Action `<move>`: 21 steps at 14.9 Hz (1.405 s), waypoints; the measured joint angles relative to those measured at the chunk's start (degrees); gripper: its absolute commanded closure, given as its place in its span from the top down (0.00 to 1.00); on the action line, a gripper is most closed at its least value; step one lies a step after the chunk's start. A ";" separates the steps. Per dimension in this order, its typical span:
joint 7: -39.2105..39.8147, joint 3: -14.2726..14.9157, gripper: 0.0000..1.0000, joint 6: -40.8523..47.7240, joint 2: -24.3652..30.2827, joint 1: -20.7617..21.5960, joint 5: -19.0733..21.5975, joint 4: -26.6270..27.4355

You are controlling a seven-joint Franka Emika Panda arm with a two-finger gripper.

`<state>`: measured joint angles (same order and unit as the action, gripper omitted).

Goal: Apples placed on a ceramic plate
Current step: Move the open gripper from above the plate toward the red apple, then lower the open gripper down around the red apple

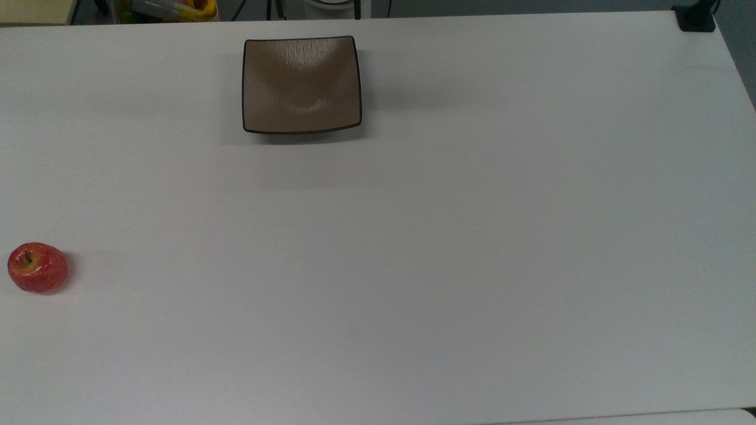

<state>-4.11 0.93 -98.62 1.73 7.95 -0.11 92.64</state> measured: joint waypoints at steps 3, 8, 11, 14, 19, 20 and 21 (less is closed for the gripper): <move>0.00 0.07 1.00 0.02 0.10 -0.17 0.00 0.00; 0.27 -2.36 1.00 0.21 0.17 -3.68 1.53 0.24; 0.30 -3.29 1.00 0.21 0.18 -5.02 2.29 0.34; 0.30 -3.58 1.00 0.21 -0.12 -5.04 2.29 0.71; 2.19 -3.62 1.00 0.11 -3.55 -6.52 0.97 0.48; 3.25 -3.62 1.00 -0.08 -4.28 -7.46 0.83 0.30; 4.84 -3.61 1.00 -0.51 -5.09 -8.60 0.81 -0.29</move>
<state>0.72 -2.67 -99.13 -3.36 -0.64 0.69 92.36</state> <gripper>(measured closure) 0.000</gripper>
